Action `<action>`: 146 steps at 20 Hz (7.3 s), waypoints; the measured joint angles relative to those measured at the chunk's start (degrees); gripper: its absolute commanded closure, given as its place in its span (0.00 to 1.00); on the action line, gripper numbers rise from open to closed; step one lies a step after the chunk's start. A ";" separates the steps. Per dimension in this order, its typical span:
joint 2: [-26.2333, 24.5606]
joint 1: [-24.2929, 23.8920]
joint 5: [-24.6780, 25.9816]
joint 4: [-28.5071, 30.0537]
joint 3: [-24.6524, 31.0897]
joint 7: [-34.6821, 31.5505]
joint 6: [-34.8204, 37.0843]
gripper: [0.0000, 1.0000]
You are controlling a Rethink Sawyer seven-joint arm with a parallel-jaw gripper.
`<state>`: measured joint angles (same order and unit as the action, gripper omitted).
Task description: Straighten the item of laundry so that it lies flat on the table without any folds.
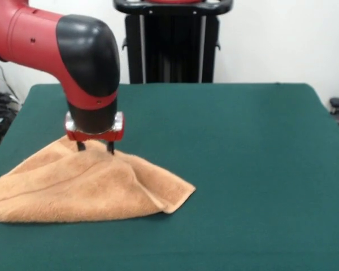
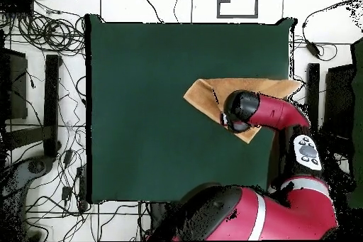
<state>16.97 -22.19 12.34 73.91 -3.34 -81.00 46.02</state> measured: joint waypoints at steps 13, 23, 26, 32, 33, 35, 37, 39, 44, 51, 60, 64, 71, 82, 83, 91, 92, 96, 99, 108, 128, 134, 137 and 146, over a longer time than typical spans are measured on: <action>-0.91 0.19 0.10 -4.78 -0.02 0.00 -6.79 0.00; -1.16 0.40 0.12 -5.50 -0.02 0.00 -6.79 0.00; -1.18 0.41 0.12 -5.54 -0.04 0.00 -6.79 0.00; -1.24 0.40 0.13 -5.63 -0.02 0.00 -6.77 0.00; -1.24 0.36 0.12 -5.63 0.00 0.00 -6.77 0.00; -1.25 0.24 0.11 -5.63 0.11 0.00 -6.76 0.00; -1.24 0.02 0.12 -5.62 0.35 0.00 -6.72 0.00; -1.24 -0.21 0.11 -5.62 0.59 0.00 -6.69 0.00; -1.22 -0.77 0.08 -5.61 1.17 0.01 -6.61 0.00; -1.07 -1.59 0.07 -5.36 2.02 0.01 -6.55 0.00; -0.88 -2.32 0.08 -4.95 3.26 0.00 -6.63 1.00; -0.85 -2.43 0.08 -4.88 3.38 0.00 -6.64 1.00; -0.78 -2.48 0.08 -4.77 3.41 0.00 -6.70 1.00; 1.14 -2.48 0.05 0.14 3.39 0.00 -11.68 1.00; 1.47 -2.47 0.00 1.05 3.39 0.00 -12.87 1.00; 3.58 -1.34 -1.14 7.82 3.11 -0.01 -20.11 1.00; 3.91 -0.80 -1.84 9.26 3.01 -0.14 -21.09 1.00; 4.91 0.80 -4.38 12.93 2.72 -1.26 -21.96 1.00; 5.37 1.98 -5.95 15.38 2.66 -1.97 -21.97 1.00; 7.52 4.80 -10.57 23.37 2.66 -2.10 -20.46 1.00; 12.84 9.20 -16.15 34.67 2.66 -2.10 -12.22 0.00; 12.73 8.94 -16.15 35.26 2.64 -2.10 -12.24 0.00; 12.54 8.96 -16.15 35.26 2.60 -2.10 -12.22 0.00; 13.04 8.85 -16.14 34.77 1.60 -2.10 -11.04 0.00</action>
<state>30.01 -13.34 -3.80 108.67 -1.74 -83.10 34.98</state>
